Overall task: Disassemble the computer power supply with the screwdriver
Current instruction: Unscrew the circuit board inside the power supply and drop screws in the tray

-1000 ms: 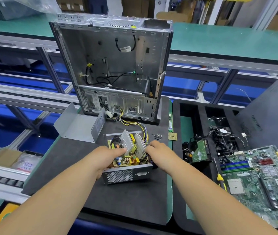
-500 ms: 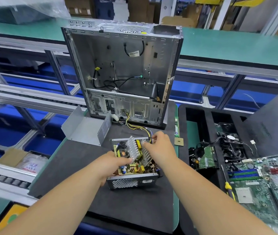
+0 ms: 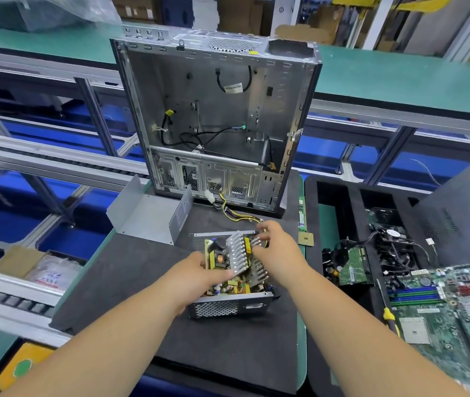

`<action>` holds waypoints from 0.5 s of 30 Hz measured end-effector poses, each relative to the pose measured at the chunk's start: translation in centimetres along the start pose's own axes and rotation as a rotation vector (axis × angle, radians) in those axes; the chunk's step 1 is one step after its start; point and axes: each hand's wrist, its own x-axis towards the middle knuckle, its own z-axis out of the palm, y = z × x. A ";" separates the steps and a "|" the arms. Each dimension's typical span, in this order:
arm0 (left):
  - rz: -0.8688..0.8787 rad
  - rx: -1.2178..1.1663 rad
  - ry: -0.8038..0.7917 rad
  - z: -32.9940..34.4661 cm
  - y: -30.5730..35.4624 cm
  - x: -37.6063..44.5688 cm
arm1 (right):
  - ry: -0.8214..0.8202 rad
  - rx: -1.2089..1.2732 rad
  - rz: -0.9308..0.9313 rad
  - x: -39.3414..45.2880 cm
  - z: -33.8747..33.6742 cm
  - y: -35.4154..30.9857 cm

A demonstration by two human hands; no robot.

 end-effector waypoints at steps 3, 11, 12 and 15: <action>0.065 0.103 0.065 0.2 1.3 -0.3 | 0.030 0.043 0.002 0.1 -0.3 0.4; 0.269 0.284 0.051 2.1 4.2 -1.4 | 0.015 0.037 0.174 0.4 -1.5 1.2; 0.288 0.296 0.027 2.3 4.5 -1.6 | -0.022 0.108 0.233 0.5 -2.0 1.1; 0.307 0.323 -0.020 3.0 5.2 -1.6 | -0.158 0.322 0.354 0.4 -3.2 0.8</action>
